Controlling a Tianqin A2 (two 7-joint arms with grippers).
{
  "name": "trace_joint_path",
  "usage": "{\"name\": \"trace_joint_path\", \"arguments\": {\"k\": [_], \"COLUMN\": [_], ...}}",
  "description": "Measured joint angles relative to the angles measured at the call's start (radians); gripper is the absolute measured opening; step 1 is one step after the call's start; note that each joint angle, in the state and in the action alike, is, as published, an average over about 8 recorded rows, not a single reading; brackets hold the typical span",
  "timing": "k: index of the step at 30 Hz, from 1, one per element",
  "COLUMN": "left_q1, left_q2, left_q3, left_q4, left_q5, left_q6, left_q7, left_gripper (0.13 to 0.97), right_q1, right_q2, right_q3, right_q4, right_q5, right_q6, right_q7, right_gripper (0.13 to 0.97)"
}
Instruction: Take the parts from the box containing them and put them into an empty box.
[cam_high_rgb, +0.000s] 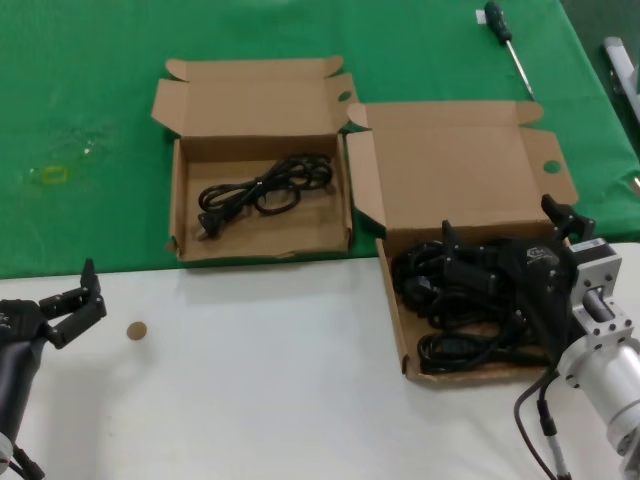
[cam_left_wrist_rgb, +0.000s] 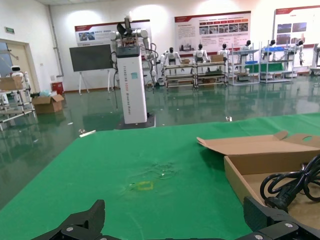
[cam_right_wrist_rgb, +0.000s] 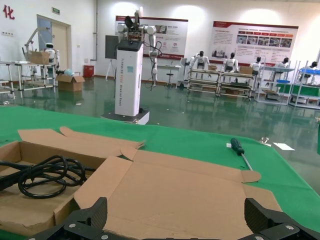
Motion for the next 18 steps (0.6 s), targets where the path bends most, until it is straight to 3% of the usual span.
{"name": "trace_joint_path", "arguments": {"k": [18], "left_q1": [0.000], "left_q2": [0.000], "left_q3": [0.000], "left_q4": [0.000], "left_q5": [0.000], "left_q6": [0.000], "left_q7": [0.000], "left_gripper": [0.966], "right_q1": [0.000], "right_q2": [0.000], "right_q3": [0.000], "right_q4": [0.000], "right_q5": [0.000], "right_q6": [0.000], "right_q7": [0.000], "right_gripper": [0.966]}}
